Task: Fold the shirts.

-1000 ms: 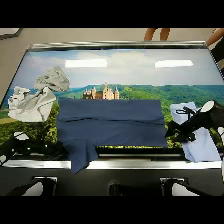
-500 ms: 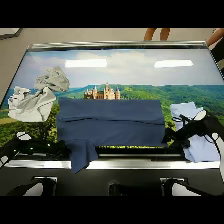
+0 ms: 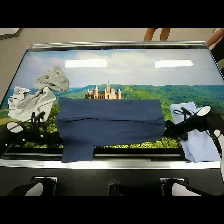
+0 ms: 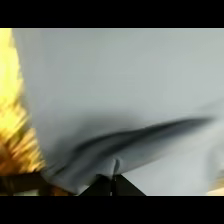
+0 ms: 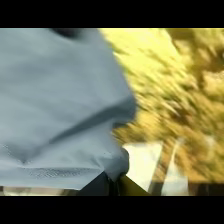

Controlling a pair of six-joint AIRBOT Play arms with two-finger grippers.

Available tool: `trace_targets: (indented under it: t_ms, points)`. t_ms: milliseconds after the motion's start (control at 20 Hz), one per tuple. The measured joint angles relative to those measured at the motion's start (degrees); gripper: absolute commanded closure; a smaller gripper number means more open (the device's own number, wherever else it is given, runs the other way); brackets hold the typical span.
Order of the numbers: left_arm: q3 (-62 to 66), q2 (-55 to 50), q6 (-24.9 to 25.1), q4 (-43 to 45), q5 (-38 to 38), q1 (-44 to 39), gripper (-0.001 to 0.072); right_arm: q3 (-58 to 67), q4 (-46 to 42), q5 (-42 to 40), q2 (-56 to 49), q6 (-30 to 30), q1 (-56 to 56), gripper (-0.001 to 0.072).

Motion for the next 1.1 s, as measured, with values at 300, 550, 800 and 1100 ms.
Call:
trace_targets:
  t_ms: [300,550,800,1100]
  points:
    - [21.35,-9.18,-0.48,1.11,-1.79,-1.14,0.0684,14.49,1.60,-4.26,-4.00,2.27,1.22,0.0675]
    - [39.21,-25.94,-0.55,1.36,-3.30,-1.51,0.0683,28.98,1.46,-8.79,-15.89,6.19,6.03,0.0673]
    - [53.29,-39.76,-0.57,1.33,-6.51,-1.99,0.0680,35.34,0.96,-9.62,-23.82,10.32,7.43,0.0668]
    - [57.86,-47.41,-0.59,1.29,-9.79,-2.51,0.0178,37.27,2.12,-8.46,-26.75,11.61,7.58,0.0053]
